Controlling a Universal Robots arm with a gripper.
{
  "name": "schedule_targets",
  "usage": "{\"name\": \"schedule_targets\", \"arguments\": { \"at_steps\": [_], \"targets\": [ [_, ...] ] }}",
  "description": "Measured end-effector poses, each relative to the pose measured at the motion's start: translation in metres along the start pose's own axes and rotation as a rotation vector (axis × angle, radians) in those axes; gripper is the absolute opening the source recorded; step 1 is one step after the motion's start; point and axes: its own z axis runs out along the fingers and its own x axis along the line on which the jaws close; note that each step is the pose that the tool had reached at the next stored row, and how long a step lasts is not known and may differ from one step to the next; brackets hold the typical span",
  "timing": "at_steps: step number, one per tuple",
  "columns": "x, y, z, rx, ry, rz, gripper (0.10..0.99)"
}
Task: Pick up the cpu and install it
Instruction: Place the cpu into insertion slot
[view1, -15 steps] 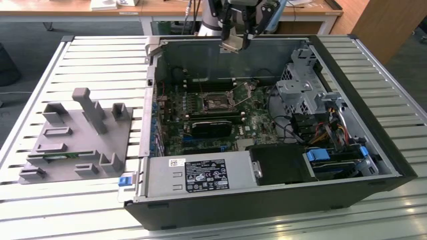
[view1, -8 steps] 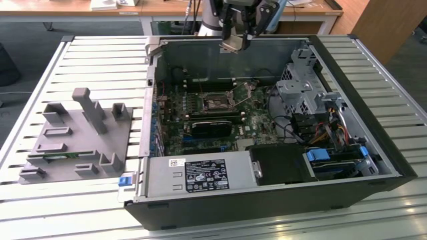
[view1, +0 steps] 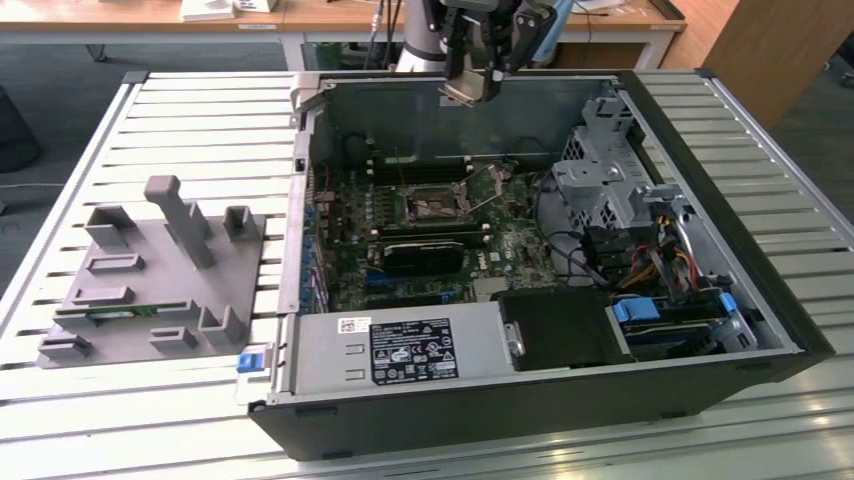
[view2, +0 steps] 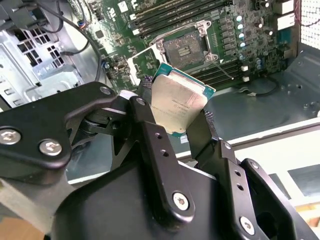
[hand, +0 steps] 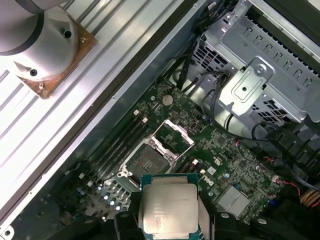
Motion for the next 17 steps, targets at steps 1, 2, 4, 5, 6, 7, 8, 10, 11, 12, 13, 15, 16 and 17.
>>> {"name": "schedule_targets", "arguments": {
  "at_steps": [1, 2, 4, 5, 6, 7, 8, 10, 11, 12, 13, 15, 16, 17],
  "targets": [
    [0.0000, 0.0000, 0.0000, 0.000, -0.0004, 0.009, 0.525],
    [0.0000, 0.0000, 0.0001, 0.000, -0.0009, 0.018, 0.525],
    [0.0000, 0.0000, 0.0001, 0.000, -0.0018, 0.035, 0.525],
    [0.0000, 0.0000, 0.0001, 0.000, -0.0023, 0.043, 0.525],
    [0.0001, 0.0000, 0.0002, 0.000, -0.0027, 0.052, 0.525],
    [0.0001, 0.0001, 0.0002, 0.000, -0.0032, 0.060, 0.525],
    [0.0001, 0.0000, 0.0003, -0.001, -0.0035, 0.068, 0.525],
    [0.0001, 0.0000, 0.0003, -0.001, -0.0045, 0.085, 0.525],
    [0.0001, 0.0001, 0.0003, -0.001, -0.0049, 0.094, 0.525],
    [0.0001, 0.0000, 0.0003, -0.001, -0.0054, 0.103, 0.525],
    [0.0001, 0.0001, 0.0003, -0.001, -0.0058, 0.111, 0.525],
    [0.0001, 0.0000, 0.0004, -0.001, -0.0066, 0.127, 0.525],
    [0.0001, 0.0001, 0.0004, -0.001, -0.0070, 0.135, 0.525],
    [0.0001, 0.0001, 0.0004, -0.001, -0.0075, 0.143, 0.525]
  ]
}}
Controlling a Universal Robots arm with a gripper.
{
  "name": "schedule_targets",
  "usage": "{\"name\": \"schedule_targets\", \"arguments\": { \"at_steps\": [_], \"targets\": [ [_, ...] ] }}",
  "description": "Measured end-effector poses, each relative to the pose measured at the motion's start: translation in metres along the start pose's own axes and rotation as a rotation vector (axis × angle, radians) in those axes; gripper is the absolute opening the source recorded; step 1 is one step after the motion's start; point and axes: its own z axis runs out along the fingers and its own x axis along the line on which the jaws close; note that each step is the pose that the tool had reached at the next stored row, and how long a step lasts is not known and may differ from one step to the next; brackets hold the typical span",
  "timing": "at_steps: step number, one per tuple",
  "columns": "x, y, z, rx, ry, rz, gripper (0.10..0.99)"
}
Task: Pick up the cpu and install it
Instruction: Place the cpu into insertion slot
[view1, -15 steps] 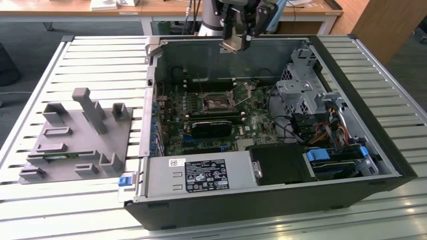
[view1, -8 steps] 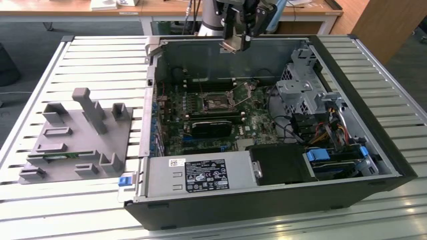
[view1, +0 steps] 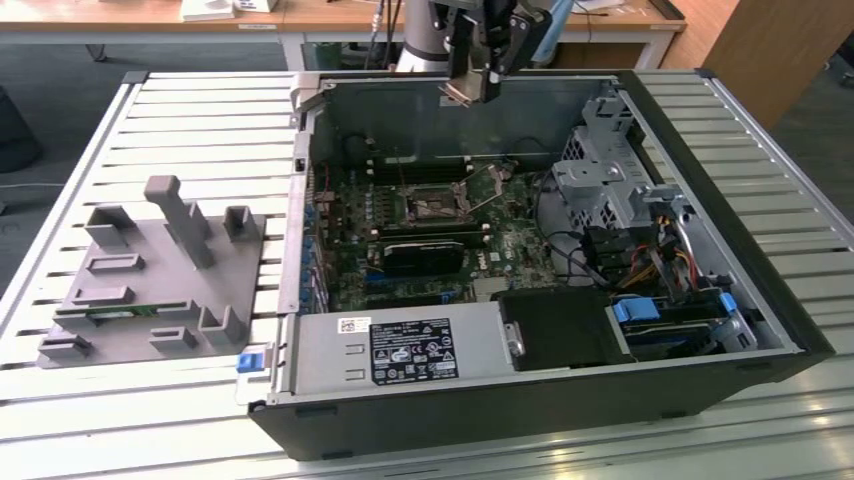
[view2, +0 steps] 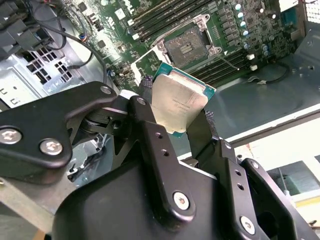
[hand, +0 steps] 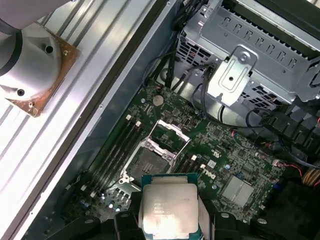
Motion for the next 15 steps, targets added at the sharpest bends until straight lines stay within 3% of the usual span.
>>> {"name": "schedule_targets", "arguments": {
  "at_steps": [10, 15],
  "targets": [
    [0.0000, -0.0001, 0.0004, -0.001, -0.0050, 0.095, 0.525],
    [0.0000, -0.0001, 0.0017, 0.000, -0.0062, 0.108, 0.525]
  ]
}}
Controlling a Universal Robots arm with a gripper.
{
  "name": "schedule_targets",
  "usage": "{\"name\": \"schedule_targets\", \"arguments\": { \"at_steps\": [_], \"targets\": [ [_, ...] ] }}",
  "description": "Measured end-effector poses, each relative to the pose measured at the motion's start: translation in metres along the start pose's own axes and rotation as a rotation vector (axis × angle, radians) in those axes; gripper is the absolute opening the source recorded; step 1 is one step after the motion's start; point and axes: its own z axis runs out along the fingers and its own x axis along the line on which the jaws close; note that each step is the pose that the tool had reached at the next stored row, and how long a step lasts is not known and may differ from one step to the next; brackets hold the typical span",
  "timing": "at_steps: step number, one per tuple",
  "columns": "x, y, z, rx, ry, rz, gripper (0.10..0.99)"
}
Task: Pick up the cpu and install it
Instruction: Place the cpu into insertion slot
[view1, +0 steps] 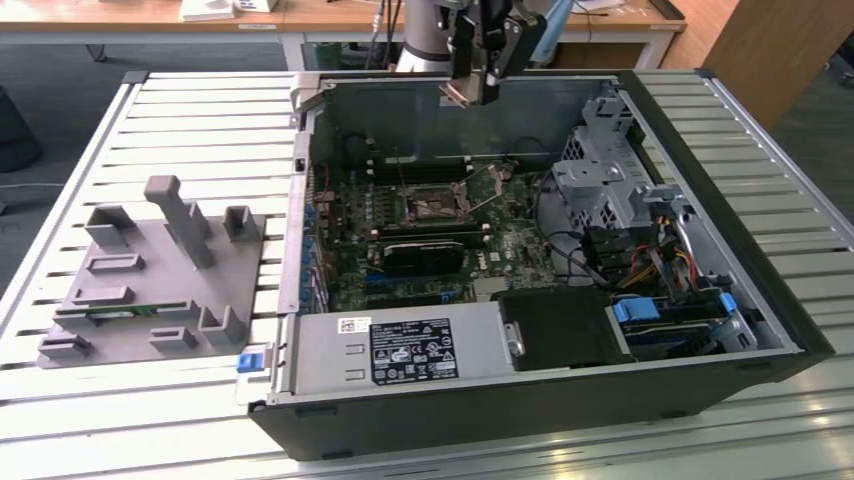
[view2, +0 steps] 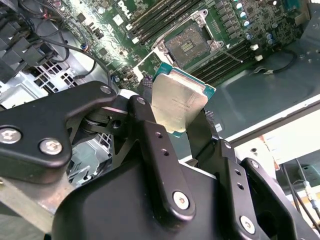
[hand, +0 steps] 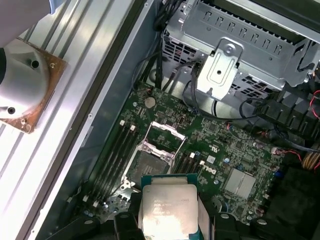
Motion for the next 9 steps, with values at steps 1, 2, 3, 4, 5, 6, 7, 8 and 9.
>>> {"name": "schedule_targets", "arguments": {
  "at_steps": [1, 2, 3, 4, 5, 6, 7, 8, 9],
  "targets": [
    [0.0000, 0.0000, 0.0004, 0.000, 0.0000, 0.000, 0.525],
    [0.0000, -0.0001, 0.0007, 0.000, 0.0001, 0.000, 0.525],
    [0.0000, -0.0001, 0.0009, 0.000, 0.0000, 0.000, 0.525],
    [0.0000, -0.0001, 0.0014, 0.000, 0.0000, 0.000, 0.525],
    [0.0000, -0.0002, 0.0023, 0.000, 0.0001, 0.001, 0.525],
    [0.0002, -0.0004, 0.0035, 0.000, -0.0002, 0.005, 0.525],
    [0.0007, -0.0003, 0.0049, 0.000, -0.0007, 0.013, 0.525],
    [0.0009, -0.0004, 0.0061, 0.000, -0.0012, 0.024, 0.525],
    [0.0011, -0.0005, 0.0071, 0.000, -0.0021, 0.037, 0.525]
  ]
}}
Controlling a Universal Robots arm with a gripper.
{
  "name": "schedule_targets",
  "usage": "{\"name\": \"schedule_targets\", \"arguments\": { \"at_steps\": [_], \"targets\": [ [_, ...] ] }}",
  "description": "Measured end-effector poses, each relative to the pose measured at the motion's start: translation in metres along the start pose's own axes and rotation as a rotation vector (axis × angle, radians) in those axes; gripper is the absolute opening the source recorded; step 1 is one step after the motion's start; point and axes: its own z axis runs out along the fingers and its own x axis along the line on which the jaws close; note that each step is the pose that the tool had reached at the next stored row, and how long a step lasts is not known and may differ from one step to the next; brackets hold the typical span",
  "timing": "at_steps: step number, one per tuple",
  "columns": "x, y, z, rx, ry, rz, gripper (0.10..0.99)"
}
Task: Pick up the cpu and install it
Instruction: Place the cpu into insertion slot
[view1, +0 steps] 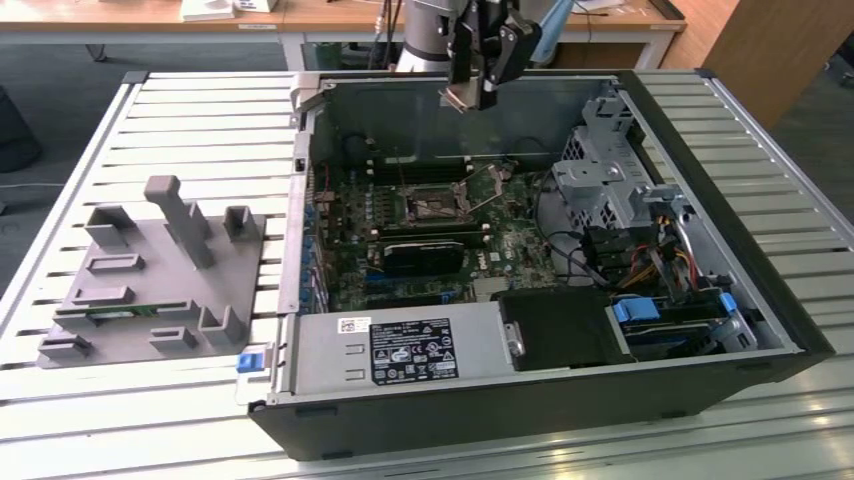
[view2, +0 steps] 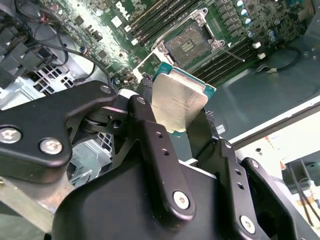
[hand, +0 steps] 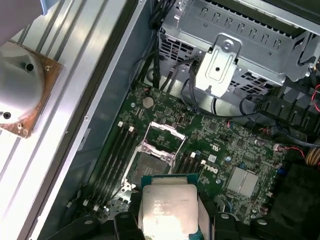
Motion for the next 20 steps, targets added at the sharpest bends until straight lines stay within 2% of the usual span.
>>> {"name": "schedule_targets", "arguments": {
  "at_steps": [5, 9, 11, 20],
  "targets": [
    [0.0011, -0.0012, 0.0041, 0.000, -0.0032, 0.056, 0.525],
    [0.0047, -0.0100, 0.0052, 0.000, -0.0037, 0.062, 0.525],
    [0.0053, -0.0112, 0.0064, 0.000, -0.0039, 0.071, 0.525],
    [0.0052, -0.0115, 0.0126, -0.001, -0.0121, 0.227, 0.525]
  ]
}}
